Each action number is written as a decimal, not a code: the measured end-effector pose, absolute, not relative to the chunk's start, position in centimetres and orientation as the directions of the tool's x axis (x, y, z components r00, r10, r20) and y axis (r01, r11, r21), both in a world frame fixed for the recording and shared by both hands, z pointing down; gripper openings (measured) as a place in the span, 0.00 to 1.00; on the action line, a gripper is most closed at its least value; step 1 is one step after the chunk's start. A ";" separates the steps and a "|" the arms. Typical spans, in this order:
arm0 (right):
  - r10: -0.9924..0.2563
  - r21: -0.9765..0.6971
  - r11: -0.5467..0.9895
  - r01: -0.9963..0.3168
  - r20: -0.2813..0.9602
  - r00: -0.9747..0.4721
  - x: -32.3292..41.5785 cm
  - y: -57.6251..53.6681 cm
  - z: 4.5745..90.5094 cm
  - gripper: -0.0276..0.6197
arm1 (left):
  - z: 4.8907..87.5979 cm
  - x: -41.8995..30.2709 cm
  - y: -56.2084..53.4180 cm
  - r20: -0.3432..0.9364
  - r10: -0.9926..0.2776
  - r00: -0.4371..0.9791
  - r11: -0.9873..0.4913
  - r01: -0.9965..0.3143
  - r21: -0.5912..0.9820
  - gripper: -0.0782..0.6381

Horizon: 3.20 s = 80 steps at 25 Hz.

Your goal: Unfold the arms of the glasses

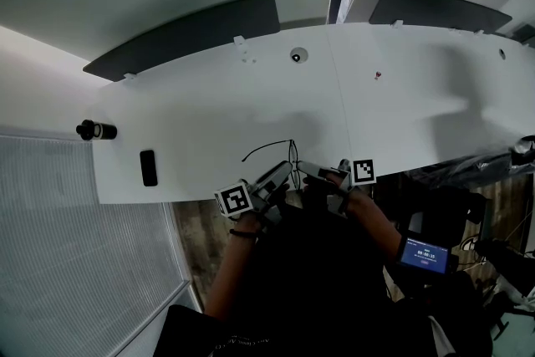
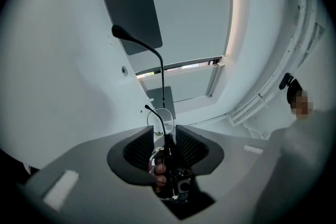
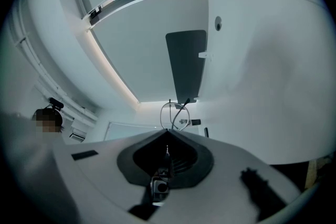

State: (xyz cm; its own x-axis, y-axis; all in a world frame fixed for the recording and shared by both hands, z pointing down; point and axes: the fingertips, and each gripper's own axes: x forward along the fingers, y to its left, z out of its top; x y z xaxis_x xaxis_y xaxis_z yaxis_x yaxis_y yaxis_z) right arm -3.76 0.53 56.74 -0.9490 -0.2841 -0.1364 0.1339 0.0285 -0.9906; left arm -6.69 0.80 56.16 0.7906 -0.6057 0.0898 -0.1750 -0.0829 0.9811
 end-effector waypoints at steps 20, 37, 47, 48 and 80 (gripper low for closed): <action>-0.301 -0.991 0.045 0.128 -0.135 -0.944 -3.0 -0.1 56.8 0.06 | 56.1 -6.3 0.2 0.082 -0.629 0.773 -0.041 -0.138 0.990 0.13; -0.371 -0.993 0.046 0.111 -0.120 -0.921 -1.6 -1.3 57.2 0.06 | 55.9 -7.6 -0.4 0.082 -0.659 0.747 -0.036 -0.140 0.989 0.13; -0.377 -0.992 0.056 0.109 -0.122 -0.918 -1.3 -1.4 57.2 0.06 | 56.0 -7.9 -0.1 0.057 -0.681 0.730 -0.037 -0.113 0.993 0.13; -0.379 -0.993 0.055 0.104 -0.118 -0.918 -1.2 -1.5 57.4 0.06 | 56.0 -8.0 -0.2 0.057 -0.681 0.730 -0.038 -0.114 0.993 0.13; -0.561 -0.996 0.036 0.077 -0.083 -0.824 2.2 -4.0 58.3 0.06 | 56.1 -8.0 1.1 0.046 -0.710 0.703 -0.028 -0.093 0.995 0.13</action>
